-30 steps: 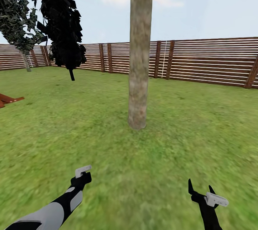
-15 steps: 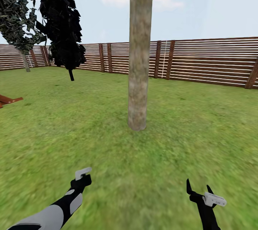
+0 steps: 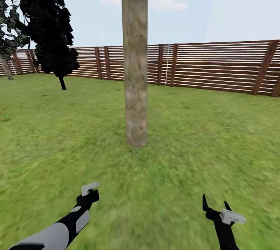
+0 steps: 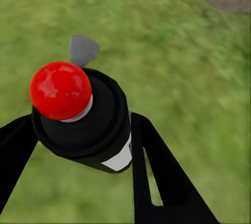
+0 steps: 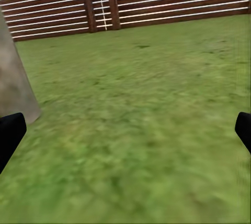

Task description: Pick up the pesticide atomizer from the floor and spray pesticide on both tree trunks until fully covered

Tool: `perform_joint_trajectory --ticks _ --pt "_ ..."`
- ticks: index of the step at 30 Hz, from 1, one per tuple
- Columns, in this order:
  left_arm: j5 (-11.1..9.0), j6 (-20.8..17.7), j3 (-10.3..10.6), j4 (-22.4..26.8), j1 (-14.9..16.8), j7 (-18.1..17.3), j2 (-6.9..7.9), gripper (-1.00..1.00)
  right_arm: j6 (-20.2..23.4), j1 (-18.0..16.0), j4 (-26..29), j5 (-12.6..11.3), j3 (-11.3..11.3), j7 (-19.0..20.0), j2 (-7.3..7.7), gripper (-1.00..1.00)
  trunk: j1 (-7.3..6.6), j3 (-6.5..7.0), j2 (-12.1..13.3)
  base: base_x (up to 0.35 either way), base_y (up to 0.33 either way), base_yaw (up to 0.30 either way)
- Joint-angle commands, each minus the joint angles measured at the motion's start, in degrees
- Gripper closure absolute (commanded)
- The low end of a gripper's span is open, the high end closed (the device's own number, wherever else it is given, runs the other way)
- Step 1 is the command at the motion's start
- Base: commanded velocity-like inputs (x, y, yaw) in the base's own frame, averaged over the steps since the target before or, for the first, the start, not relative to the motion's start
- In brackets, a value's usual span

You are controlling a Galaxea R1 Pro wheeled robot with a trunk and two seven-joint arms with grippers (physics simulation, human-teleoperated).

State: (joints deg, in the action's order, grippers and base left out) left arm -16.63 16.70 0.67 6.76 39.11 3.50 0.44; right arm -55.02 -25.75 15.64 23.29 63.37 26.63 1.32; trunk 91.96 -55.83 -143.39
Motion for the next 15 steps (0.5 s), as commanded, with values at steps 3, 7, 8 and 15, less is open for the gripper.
perform_joint_trajectory --ticks 3,7,8,15 --pt "0.02 0.0 0.03 0.01 0.0 0.01 0.0 1.0 0.0 0.0 0.0 0.0 0.0 0.0 0.0 -1.0 0.0 0.0 0.0 0.333 -0.009 -0.004" --pt "0.02 0.0 0.04 0.01 0.0 0.01 0.0 1.0 0.0 0.0 0.01 0.0 0.0 0.0 0.0 -1.0 0.0 0.0 0.0 0.335 -0.001 -0.001" --pt "0.02 0.0 0.04 0.01 0.0 0.01 0.0 1.0 0.0 0.0 0.01 0.0 0.0 0.0 0.0 -1.0 0.0 0.0 0.0 0.334 0.0 0.0" --pt "0.02 0.0 0.04 0.01 0.0 0.01 0.0 1.0 0.0 0.0 0.09 0.0 0.0 0.0 -0.01 -1.0 0.0 0.0 0.0 0.193 0.0 0.0"
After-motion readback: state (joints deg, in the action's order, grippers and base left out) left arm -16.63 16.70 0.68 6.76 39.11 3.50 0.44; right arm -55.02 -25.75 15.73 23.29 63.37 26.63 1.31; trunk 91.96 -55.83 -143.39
